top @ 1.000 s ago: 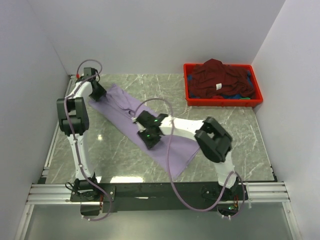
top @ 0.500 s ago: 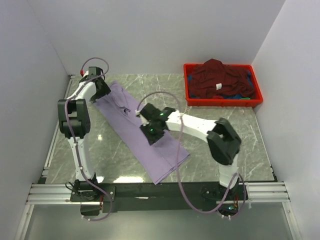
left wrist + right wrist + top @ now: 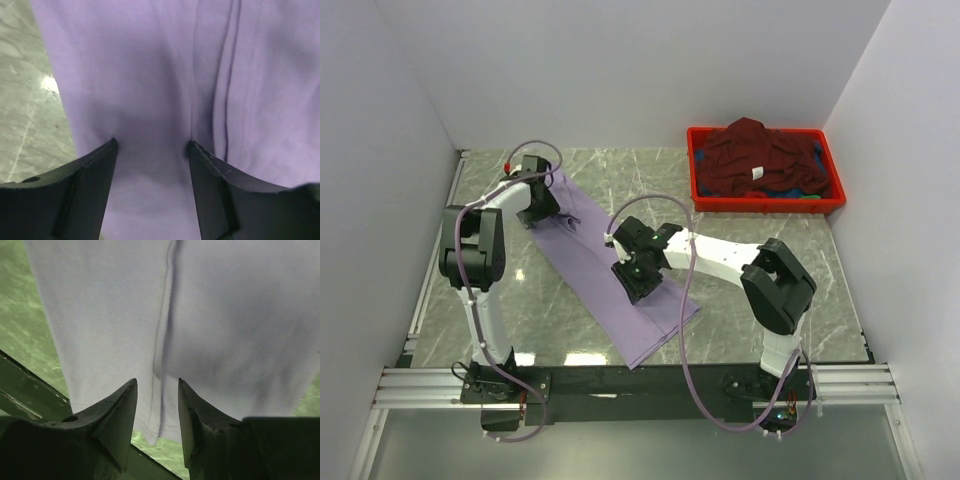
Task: Fold and stack the t-shirts
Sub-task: Fold the tshirt
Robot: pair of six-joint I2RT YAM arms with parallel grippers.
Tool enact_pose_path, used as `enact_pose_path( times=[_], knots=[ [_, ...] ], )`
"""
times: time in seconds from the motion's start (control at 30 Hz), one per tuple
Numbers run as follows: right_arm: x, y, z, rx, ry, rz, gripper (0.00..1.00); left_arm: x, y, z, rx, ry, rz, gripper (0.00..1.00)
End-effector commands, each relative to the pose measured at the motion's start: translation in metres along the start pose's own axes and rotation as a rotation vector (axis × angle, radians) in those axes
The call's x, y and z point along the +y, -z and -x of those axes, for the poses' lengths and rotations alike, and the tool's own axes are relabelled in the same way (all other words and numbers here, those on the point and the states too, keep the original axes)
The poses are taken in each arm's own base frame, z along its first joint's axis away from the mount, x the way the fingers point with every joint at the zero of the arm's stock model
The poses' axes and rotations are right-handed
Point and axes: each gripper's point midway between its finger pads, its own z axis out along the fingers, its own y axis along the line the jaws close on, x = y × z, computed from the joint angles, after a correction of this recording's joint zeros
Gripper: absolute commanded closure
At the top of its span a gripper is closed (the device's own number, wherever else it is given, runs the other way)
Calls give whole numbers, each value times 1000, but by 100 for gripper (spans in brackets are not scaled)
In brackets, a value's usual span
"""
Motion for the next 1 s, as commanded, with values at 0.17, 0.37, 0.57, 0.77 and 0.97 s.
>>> enact_pose_path(
  times=[0.17,0.37,0.57,0.77,0.97],
  knots=[
    [13,-22,1,7,7,70,55,-13,-40,-20,52,-68,21,35],
    [19,-41,9,34,-39,91,55,-66,-62,-12,52,-181,-39,33],
    [26,-46,27,40,-65,90,56,-114,-55,14,-25,-234,-126,30],
    [16,1,60,-110,-73,-16,55,-96,1,62,-173,-196,-106,25],
    [-10,68,76,-320,-154,-143,56,-77,104,112,-337,-83,-158,19]
  ],
)
